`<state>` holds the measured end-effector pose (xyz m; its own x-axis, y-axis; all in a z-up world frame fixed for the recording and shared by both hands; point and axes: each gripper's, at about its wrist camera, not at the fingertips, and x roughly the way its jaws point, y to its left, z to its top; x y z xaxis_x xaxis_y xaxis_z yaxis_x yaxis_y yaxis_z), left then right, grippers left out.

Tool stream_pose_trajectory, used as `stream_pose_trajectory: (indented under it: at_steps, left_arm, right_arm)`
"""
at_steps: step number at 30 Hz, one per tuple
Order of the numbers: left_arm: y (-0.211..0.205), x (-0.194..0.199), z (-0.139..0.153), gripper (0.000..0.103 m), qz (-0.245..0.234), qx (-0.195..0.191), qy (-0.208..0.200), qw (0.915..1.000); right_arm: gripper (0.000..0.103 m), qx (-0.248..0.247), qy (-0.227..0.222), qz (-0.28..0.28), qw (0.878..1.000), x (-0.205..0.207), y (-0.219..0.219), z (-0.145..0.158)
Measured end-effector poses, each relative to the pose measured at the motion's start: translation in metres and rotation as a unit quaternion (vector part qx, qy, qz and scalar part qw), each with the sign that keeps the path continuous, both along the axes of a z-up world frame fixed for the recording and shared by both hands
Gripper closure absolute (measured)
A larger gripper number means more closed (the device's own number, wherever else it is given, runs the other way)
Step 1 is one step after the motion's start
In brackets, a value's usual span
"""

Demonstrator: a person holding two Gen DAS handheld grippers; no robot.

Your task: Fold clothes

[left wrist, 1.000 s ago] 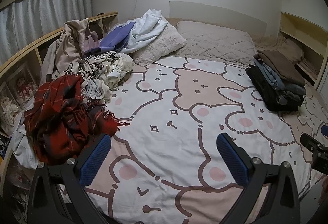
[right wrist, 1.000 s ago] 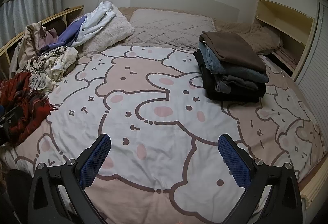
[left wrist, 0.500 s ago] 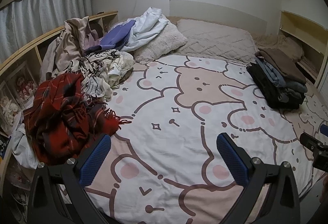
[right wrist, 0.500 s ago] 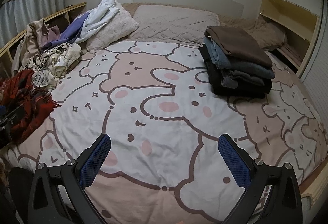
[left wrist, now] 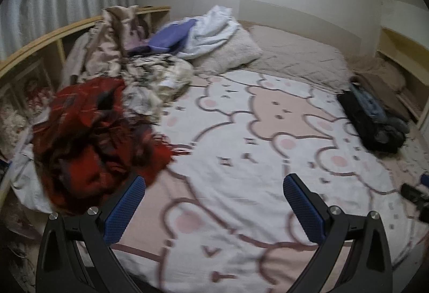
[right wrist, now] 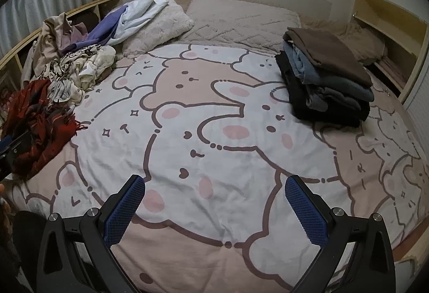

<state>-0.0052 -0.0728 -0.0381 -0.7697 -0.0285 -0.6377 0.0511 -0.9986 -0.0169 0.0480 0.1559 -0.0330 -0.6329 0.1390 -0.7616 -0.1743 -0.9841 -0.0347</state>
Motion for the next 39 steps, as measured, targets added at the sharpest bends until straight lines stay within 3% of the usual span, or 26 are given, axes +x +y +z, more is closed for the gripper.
stream_pose_trajectory:
  at_steps: [8,13,20,24,25,26,29,31,35,39]
  left_arm:
    - [-0.078,-0.015,-0.024,0.0,0.052,-0.11,0.002,0.9925]
    - [-0.127,-0.036,-0.032,0.008,0.081,-0.146,0.006,0.9859]
    - [-0.154,-0.069,-0.047,0.008,0.078,-0.221,0.007,0.9722]
    - [-0.164,-0.092,-0.062,0.008,0.068,-0.263,-0.013,0.9623]
    - [-0.166,-0.096,-0.064,0.021,0.067,-0.268,-0.02,0.9609]
    - [-0.167,-0.1,-0.066,0.044,0.066,-0.271,-0.028,0.9598]
    - [-0.173,-0.108,-0.07,0.067,0.069,-0.267,-0.044,0.9601]
    - [-0.174,-0.11,-0.067,0.084,0.068,-0.247,-0.047,0.9655]
    - [-0.159,-0.107,-0.054,0.094,0.043,-0.187,-0.043,0.9804]
    - [-0.105,-0.098,-0.038,0.095,-0.03,-0.167,-0.013,0.9853]
  right_arm:
    - [0.0,-0.001,-0.018,0.017,1.0,-0.014,-0.014,-0.009]
    - [0.0,-0.001,-0.034,0.034,0.999,-0.024,-0.028,-0.017]
    - [0.0,0.011,-0.05,0.057,0.997,-0.035,-0.048,-0.026]
    - [0.0,0.014,-0.061,0.067,0.996,-0.042,-0.056,-0.031]
    - [0.0,0.014,-0.061,0.069,0.996,-0.042,-0.058,-0.032]
    - [0.0,0.014,-0.062,0.072,0.995,-0.043,-0.06,-0.033]
    - [0.0,0.014,-0.063,0.078,0.995,-0.045,-0.064,-0.035]
    - [0.0,0.013,-0.063,0.081,0.995,-0.047,-0.065,-0.036]
    - [0.0,0.007,-0.06,0.083,0.995,-0.05,-0.065,-0.037]
    - [0.0,-0.027,-0.051,0.068,0.996,-0.055,-0.055,-0.035]
